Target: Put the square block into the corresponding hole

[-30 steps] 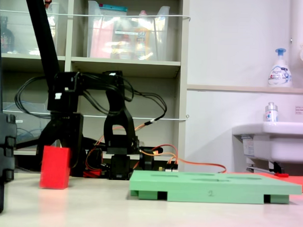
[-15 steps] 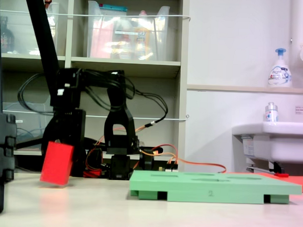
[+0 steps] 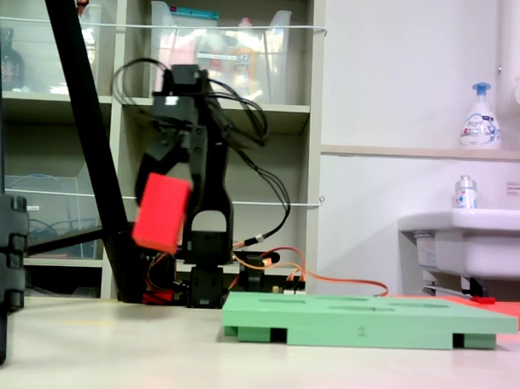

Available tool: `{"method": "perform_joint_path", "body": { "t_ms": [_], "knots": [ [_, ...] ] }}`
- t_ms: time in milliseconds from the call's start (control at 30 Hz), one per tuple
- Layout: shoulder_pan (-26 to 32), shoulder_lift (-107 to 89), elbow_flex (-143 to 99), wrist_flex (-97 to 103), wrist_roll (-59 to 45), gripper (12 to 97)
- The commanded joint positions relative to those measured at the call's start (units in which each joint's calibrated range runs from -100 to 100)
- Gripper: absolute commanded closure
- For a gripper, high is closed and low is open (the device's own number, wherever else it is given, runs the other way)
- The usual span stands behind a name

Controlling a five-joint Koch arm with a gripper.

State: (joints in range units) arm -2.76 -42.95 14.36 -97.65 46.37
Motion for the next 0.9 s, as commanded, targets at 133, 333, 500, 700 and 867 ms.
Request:
{"method": "perform_joint_path", "body": {
  "t_ms": [133,333,500,700,867],
  "knots": [
    [8.11,5.66,8.48,-2.35,8.60,77.4],
    [11.43,20.89,18.05,-2.35,12.70,77.2],
    [13.38,30.39,23.93,-2.35,15.29,77.2],
    [14.80,36.95,24.03,-2.35,15.78,77.1],
    [15.73,39.88,24.93,-2.35,16.31,75.6]
  ]
}}
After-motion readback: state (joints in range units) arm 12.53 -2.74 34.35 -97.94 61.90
